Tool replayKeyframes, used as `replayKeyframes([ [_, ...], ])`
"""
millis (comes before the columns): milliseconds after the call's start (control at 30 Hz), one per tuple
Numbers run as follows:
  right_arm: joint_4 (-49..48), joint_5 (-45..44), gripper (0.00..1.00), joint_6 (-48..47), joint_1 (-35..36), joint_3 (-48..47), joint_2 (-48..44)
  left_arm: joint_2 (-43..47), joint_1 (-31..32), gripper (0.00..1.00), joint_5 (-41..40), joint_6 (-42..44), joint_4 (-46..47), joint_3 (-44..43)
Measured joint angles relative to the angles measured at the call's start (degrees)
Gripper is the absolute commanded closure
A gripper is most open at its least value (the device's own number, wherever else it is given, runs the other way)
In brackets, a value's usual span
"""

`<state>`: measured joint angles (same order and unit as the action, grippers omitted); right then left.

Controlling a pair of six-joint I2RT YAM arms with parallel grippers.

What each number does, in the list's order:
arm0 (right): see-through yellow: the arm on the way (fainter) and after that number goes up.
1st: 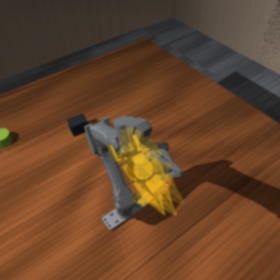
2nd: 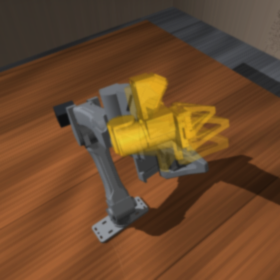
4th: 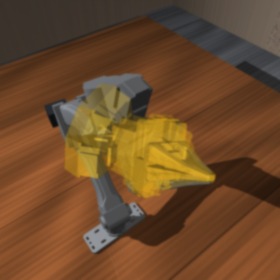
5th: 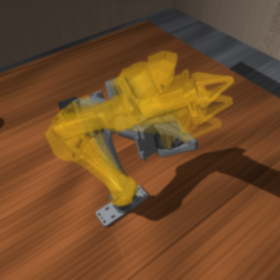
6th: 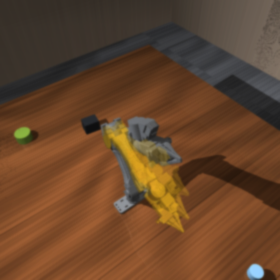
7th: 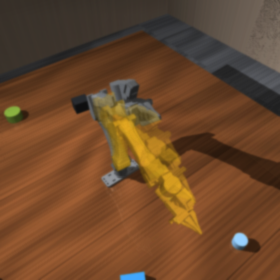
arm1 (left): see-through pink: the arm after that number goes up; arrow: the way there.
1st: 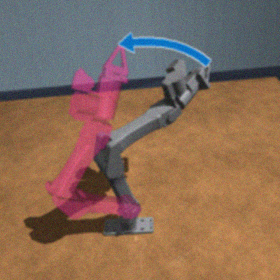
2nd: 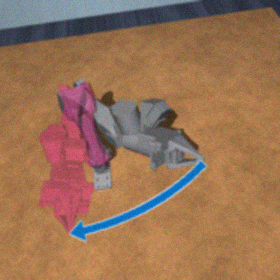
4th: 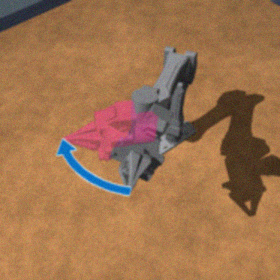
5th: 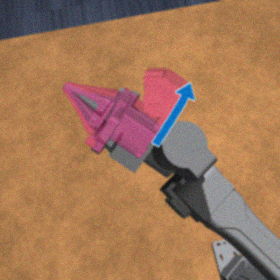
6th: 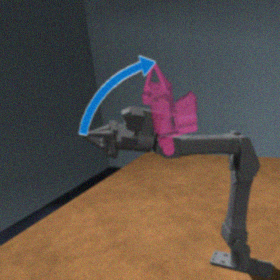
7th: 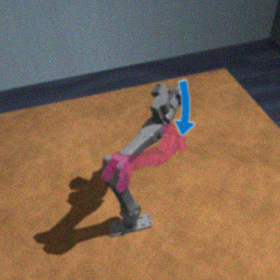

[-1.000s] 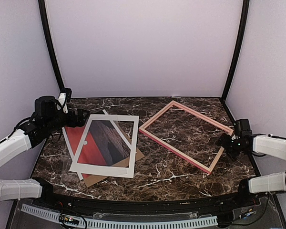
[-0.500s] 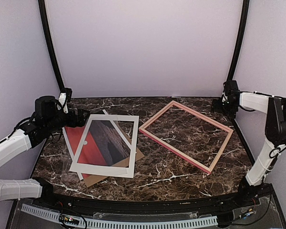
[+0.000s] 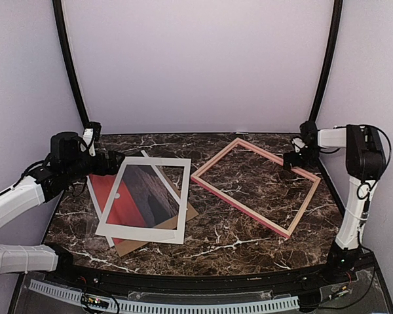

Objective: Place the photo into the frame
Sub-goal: Adjust the frame body at the center of the board.

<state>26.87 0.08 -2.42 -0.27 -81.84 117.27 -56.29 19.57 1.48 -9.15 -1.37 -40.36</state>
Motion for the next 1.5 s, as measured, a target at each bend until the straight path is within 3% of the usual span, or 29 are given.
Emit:
replayKeyframes([
  [67, 0.2, 1.1, 0.07, -0.7, -1.3, 0.0, 0.9, -0.1, 0.0, 0.01, 0.0, 0.0, 0.0, 0.0],
  [233, -1.6, 2.5, 0.32, -0.4, -2.6, 2.0, 0.2, -0.2, 0.0, 0.01, 0.0, 0.0, 0.0, 0.0],
  [400, -5.4, 2.9, 0.55, 2.4, -2.3, 11.5, -5.8, -0.2, 0.0, 0.01, 0.0, -0.1, 0.0, 0.0],
  [500, -7.3, 2.0, 0.62, 6.1, -1.9, 18.1, -10.4, -0.2, 0.0, 0.01, 0.3, -0.1, 0.0, 0.0],
  [700, -12.1, -0.2, 0.63, 14.9, -0.7, 30.1, -18.8, -0.2, 0.2, 0.01, 1.2, -0.4, 0.0, 0.0],
  [867, -12.9, -3.2, 0.64, 20.3, 5.7, 36.5, -24.3, -0.1, 0.4, 0.01, 1.4, -0.6, 0.0, 0.0],
  [1500, -12.0, -9.9, 0.75, 37.2, 25.7, 46.5, -34.4, -0.1, 0.6, 0.01, 1.5, -0.6, -0.5, -0.8],
])
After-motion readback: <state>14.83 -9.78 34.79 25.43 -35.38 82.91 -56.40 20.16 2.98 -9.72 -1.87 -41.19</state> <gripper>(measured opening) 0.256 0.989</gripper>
